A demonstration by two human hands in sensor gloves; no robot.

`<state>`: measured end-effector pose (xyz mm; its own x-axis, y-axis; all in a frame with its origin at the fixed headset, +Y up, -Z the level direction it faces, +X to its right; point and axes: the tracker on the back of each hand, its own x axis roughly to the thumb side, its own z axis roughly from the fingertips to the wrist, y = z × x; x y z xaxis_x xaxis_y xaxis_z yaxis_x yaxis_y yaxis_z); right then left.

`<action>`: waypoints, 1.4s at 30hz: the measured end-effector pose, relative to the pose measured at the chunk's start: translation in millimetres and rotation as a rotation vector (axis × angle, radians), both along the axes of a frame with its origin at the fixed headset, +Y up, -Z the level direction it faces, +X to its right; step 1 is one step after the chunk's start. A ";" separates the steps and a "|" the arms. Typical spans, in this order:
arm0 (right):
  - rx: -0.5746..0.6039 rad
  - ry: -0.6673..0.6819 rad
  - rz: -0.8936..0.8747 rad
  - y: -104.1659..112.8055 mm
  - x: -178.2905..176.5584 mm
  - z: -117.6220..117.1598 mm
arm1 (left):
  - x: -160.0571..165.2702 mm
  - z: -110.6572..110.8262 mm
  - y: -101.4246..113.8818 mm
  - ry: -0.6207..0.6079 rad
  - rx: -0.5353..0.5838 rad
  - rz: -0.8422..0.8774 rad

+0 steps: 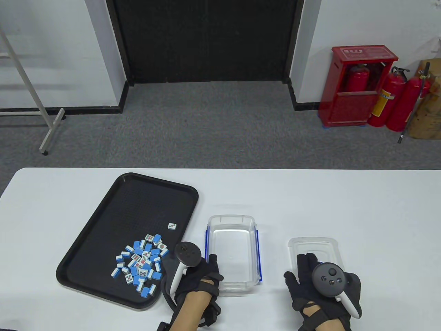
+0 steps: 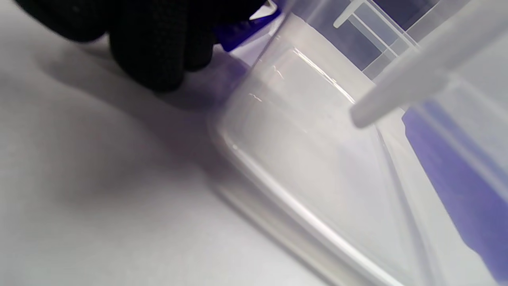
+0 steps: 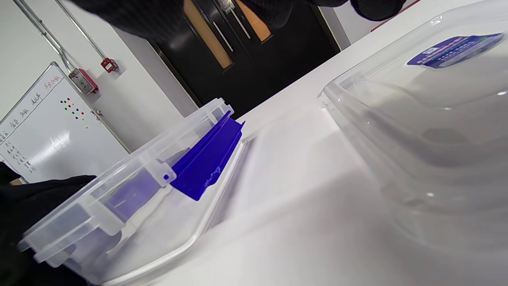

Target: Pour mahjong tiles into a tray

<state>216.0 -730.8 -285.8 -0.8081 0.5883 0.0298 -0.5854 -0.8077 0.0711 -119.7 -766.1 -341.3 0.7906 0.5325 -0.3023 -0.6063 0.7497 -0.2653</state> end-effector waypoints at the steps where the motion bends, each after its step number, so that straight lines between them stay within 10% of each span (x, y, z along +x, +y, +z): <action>1: 0.000 0.000 0.000 0.0 0.0 -0.1 | -0.3 0.3 1.3 -0.001 0.007 -0.008; 12: 0.023 -0.029 -0.008 3.9 3.2 0.2 | -7.3 14.3 63.0 -0.049 0.289 -0.161; 17: 0.147 -0.129 0.047 28.7 17.9 8.9 | 18.5 36.1 102.0 -0.130 0.510 0.073; 24: 0.129 -0.352 0.068 53.6 83.4 23.2 | 91.1 55.5 121.6 -0.408 0.551 0.386; 31: -0.031 -0.450 0.016 10.0 126.7 26.9 | 156.1 55.4 100.4 -0.469 0.384 0.331; 38: -0.155 -0.470 -0.075 -14.9 137.9 20.7 | 203.1 44.4 36.1 -0.383 -0.029 0.300; 42: -0.174 -0.437 -0.073 -20.2 133.8 17.8 | 212.4 37.9 7.9 -0.357 -0.084 0.229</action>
